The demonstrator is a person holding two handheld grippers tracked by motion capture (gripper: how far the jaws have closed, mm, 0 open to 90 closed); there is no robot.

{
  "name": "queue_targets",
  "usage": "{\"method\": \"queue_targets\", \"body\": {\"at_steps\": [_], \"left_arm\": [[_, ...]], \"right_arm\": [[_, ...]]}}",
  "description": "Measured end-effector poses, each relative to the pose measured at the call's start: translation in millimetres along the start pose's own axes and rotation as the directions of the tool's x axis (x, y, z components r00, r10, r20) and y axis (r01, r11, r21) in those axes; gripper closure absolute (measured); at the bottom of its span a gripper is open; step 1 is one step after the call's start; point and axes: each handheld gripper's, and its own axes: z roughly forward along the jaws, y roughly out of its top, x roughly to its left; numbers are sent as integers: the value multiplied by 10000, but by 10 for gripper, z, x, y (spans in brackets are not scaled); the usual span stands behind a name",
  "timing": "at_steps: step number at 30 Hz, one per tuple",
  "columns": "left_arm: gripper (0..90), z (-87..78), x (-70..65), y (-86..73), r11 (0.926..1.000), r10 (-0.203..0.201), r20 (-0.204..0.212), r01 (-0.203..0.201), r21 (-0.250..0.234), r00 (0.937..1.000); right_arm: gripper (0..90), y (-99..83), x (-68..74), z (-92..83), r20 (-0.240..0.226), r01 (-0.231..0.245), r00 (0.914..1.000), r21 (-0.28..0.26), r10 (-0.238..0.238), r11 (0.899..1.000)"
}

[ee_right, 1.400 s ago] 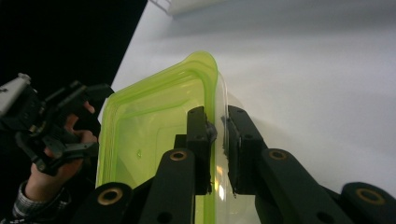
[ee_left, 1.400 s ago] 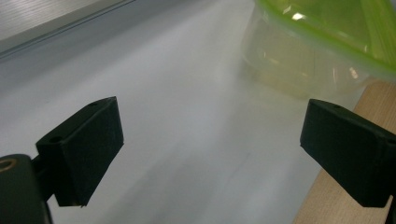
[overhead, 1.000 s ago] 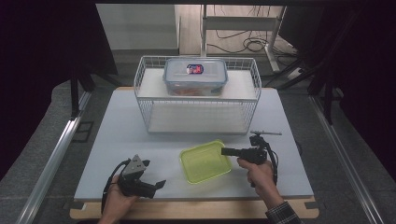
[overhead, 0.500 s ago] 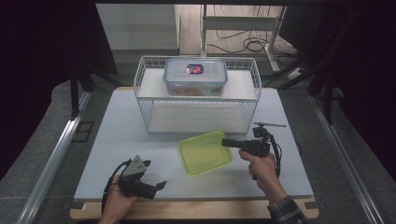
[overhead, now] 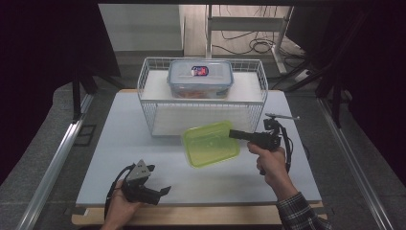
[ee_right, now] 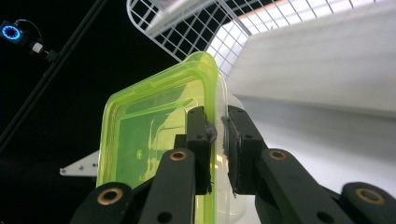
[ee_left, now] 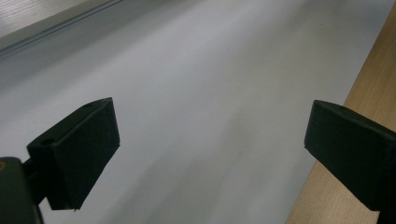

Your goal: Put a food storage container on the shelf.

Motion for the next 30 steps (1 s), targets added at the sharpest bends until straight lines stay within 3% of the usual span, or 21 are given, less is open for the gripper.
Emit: {"method": "queue_targets", "body": {"at_steps": [30], "left_arm": [[31,21,7,-8,9999,-135,71,135,64,9999]], "right_arm": [[803,635,481,-195,-303,149,9994,-1209,-186,9926]]}}
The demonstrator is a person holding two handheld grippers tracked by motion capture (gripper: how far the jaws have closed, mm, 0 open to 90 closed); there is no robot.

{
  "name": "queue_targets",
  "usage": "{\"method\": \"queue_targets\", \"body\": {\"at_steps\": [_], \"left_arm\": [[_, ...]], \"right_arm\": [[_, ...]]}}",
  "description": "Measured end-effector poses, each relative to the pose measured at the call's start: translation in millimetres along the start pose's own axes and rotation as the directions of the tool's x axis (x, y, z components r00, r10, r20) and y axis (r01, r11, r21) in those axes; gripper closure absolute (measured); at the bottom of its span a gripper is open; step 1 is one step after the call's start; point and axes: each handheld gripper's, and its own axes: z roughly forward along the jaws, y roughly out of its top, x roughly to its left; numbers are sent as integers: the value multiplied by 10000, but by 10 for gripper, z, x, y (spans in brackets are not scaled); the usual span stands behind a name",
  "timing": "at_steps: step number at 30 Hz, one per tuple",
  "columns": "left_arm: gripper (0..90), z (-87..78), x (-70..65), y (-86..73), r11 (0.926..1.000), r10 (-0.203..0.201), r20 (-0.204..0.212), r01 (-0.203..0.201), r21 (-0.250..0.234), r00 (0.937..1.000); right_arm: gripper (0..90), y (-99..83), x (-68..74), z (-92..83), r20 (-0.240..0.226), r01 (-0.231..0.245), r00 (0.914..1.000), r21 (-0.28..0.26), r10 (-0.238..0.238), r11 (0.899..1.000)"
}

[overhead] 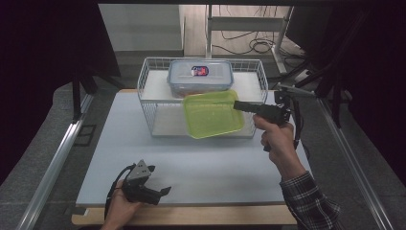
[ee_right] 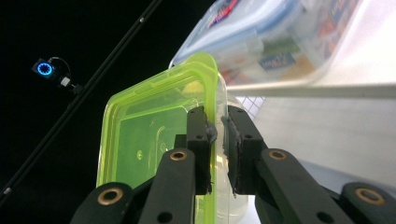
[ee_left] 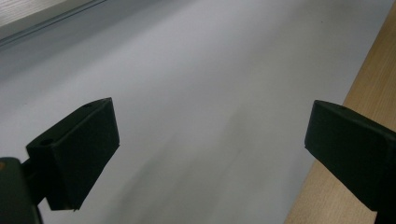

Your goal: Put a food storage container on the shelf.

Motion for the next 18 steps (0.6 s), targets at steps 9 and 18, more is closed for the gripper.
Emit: {"method": "queue_targets", "body": {"at_steps": [9,18], "left_arm": [[31,-4,1,1,10000,-12,16,12,2,10000],[31,-8,0,-1,10000,-36,34,36,-8,10000]], "right_arm": [[803,208,135,27,171,212,9996,-348,-207,9992],[804,408,251,140,395,376,9986,-522,-356,9979]]}}
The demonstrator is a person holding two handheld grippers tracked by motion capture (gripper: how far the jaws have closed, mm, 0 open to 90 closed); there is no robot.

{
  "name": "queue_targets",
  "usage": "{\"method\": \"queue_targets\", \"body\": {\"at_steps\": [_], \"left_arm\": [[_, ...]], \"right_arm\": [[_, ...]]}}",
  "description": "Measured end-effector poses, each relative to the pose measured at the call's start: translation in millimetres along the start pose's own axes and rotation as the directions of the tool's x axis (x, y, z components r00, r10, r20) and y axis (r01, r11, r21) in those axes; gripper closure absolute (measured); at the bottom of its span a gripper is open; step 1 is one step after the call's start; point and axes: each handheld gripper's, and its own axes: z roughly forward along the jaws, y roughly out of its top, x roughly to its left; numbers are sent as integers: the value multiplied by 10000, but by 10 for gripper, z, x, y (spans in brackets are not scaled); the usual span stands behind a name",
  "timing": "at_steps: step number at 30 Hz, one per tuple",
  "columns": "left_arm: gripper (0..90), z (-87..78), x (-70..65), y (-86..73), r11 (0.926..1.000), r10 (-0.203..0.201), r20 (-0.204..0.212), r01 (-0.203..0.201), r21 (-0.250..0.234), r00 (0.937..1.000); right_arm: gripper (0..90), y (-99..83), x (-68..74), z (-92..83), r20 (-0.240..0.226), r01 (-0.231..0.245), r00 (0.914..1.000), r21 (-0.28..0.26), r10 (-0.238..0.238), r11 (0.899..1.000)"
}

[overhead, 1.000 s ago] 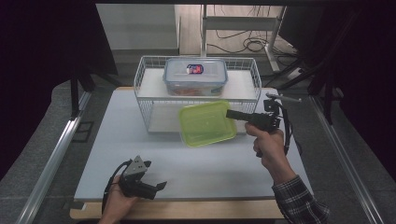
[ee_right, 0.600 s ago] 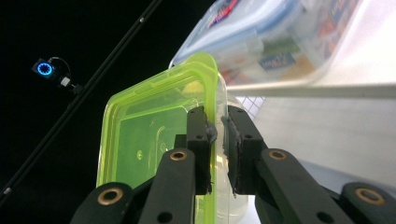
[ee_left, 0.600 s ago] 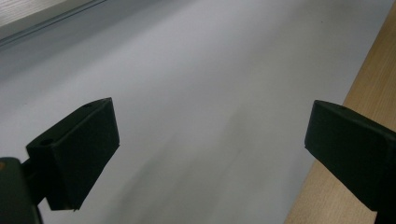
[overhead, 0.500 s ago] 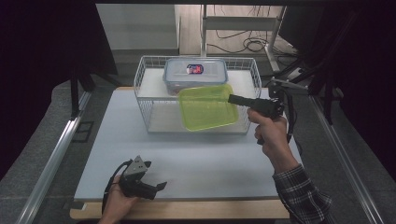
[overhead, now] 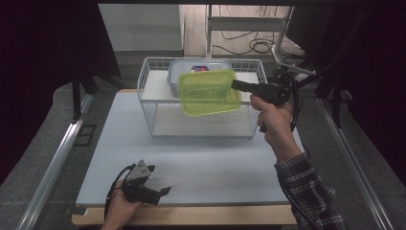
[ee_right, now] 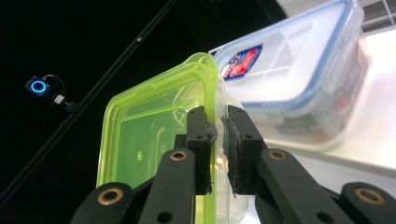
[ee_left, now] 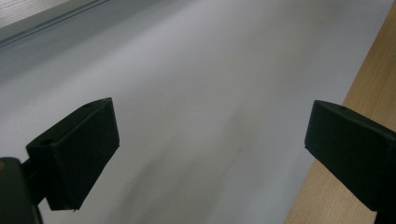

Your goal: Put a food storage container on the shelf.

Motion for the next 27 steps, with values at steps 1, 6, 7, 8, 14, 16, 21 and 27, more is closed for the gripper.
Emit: {"method": "queue_targets", "body": {"at_steps": [1,6,7,8,14,16,21,27], "left_arm": [[31,-1,0,0,10000,5,-1,-5,0,10000],[31,-3,-1,-1,10000,-21,16,21,-31,10000],[31,-5,0,0,10000,-13,11,13,-8,10000],[31,-5,0,0,10000,-18,12,18,-16,10000],[31,-9,2,-1,10000,-15,21,15,-36,10000],[31,-12,1,-1,10000,-21,30,21,-49,10000],[31,-16,0,0,10000,-34,31,34,-81,10000],[24,-18,10,-3,9999,-56,79,57,-119,10000]], "right_arm": [[803,21,8,19,35,34,10000,-37,-34,10000],[804,127,33,112,252,27,9997,-189,-22,9998],[804,149,38,129,288,41,9996,-230,-34,9997],[804,169,46,146,344,22,9994,-261,-13,9997],[804,276,60,239,637,30,9980,-429,-3,9991],[804,310,58,267,707,0,9975,-498,35,9988],[803,371,68,326,913,44,9958,-626,13,9980],[803,472,87,423,1324,191,9912,-808,-83,9965]]}}
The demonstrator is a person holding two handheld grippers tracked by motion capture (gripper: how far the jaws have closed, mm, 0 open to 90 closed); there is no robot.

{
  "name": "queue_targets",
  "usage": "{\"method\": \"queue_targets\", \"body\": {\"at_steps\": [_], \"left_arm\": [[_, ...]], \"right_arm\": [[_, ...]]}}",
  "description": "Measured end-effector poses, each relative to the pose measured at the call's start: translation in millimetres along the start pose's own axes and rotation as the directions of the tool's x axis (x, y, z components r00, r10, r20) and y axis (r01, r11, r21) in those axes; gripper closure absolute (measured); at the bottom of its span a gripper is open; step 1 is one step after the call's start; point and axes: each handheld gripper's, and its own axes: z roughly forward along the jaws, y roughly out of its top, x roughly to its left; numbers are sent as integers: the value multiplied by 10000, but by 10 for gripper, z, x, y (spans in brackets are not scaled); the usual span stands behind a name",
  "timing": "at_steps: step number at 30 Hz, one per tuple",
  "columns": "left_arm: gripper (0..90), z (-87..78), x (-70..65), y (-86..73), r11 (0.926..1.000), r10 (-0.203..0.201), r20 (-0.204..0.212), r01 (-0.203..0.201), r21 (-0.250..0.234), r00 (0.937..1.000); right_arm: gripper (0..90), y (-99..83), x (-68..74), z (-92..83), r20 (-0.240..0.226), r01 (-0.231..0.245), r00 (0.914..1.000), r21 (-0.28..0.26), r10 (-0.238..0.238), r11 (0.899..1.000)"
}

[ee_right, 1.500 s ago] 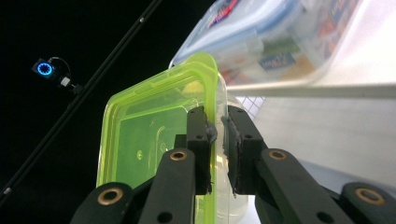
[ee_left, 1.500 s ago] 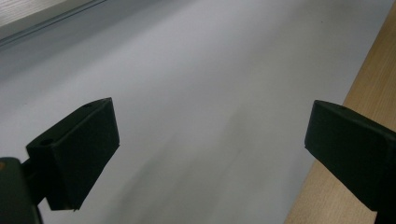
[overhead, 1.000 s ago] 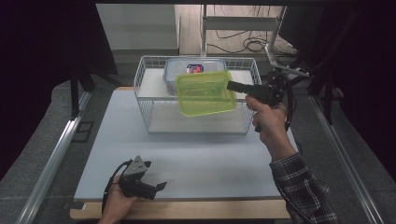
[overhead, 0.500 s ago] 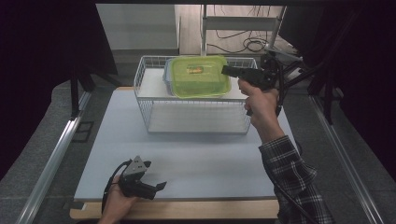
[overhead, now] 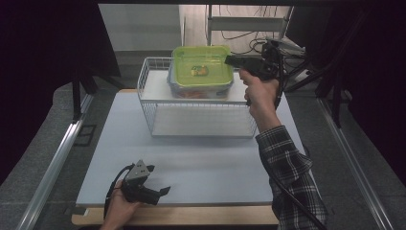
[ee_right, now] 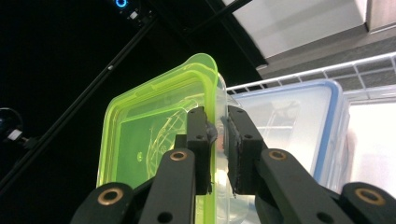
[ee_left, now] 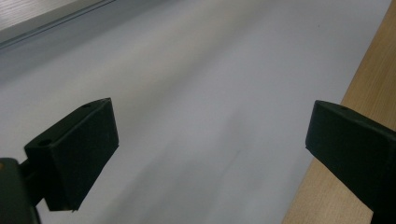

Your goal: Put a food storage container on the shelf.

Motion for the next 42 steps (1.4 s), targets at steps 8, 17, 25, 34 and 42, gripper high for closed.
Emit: {"method": "queue_targets", "body": {"at_steps": [8,17,25,34,42], "left_arm": [[22,4,-8,1,10000,47,49,-47,19,10000],[22,3,-15,2,10000,95,67,-95,23,9999],[22,14,-22,3,9999,118,97,-119,71,9999],[22,18,-28,2,9999,119,117,-120,90,9999],[23,26,-30,1,9998,144,126,-145,98,9998]], "right_arm": [[803,59,8,121,548,117,9984,-163,-108,9998],[801,52,-15,207,888,83,9960,-192,-66,9998],[750,61,28,250,1650,897,9821,169,-913,9958],[700,62,15,330,2094,1281,9691,260,-1307,9914],[627,62,-31,364,2261,1458,9628,270,-1481,9889]]}}
